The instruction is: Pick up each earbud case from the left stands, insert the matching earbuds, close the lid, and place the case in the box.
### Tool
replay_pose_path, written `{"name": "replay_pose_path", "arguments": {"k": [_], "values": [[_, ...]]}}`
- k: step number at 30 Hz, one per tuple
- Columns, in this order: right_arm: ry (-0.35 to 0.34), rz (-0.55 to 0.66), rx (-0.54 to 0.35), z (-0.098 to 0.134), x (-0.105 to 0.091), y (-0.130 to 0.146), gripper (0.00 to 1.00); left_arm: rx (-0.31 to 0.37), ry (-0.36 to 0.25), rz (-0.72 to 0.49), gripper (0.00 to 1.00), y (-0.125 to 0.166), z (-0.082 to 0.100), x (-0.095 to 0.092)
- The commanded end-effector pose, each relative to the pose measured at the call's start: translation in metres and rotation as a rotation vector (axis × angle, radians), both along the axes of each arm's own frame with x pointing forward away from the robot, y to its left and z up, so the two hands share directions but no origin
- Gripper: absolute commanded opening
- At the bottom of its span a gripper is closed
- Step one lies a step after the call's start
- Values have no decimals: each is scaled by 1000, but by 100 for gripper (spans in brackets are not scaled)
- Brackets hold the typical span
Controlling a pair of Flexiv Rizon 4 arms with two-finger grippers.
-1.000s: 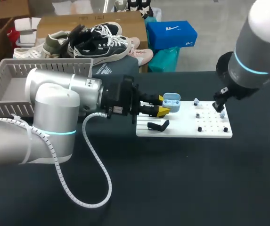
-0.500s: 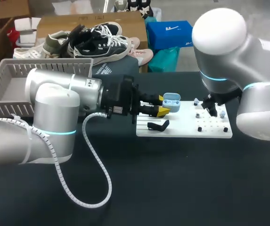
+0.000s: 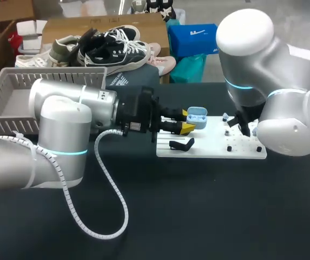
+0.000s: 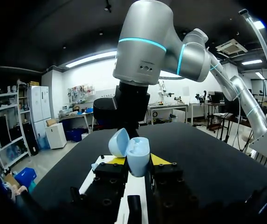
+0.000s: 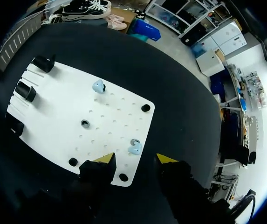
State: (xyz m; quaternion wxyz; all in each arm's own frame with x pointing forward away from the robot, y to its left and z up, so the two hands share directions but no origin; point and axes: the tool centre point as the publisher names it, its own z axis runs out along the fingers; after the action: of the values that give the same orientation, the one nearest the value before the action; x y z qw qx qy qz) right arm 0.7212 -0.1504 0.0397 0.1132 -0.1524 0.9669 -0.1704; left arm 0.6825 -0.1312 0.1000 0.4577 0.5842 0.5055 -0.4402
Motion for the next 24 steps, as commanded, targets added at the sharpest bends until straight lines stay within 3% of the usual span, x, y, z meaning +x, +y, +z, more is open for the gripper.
{"name": "replay_pose_path", "arguments": {"k": [1,24], "values": [[4,-6,-2,-6,2,-1,48,-1,-2,5,0,0,0,-1],[26,-21,-12,-22,8,-5,38,-1,-2,5,0,0,0,-1]]}}
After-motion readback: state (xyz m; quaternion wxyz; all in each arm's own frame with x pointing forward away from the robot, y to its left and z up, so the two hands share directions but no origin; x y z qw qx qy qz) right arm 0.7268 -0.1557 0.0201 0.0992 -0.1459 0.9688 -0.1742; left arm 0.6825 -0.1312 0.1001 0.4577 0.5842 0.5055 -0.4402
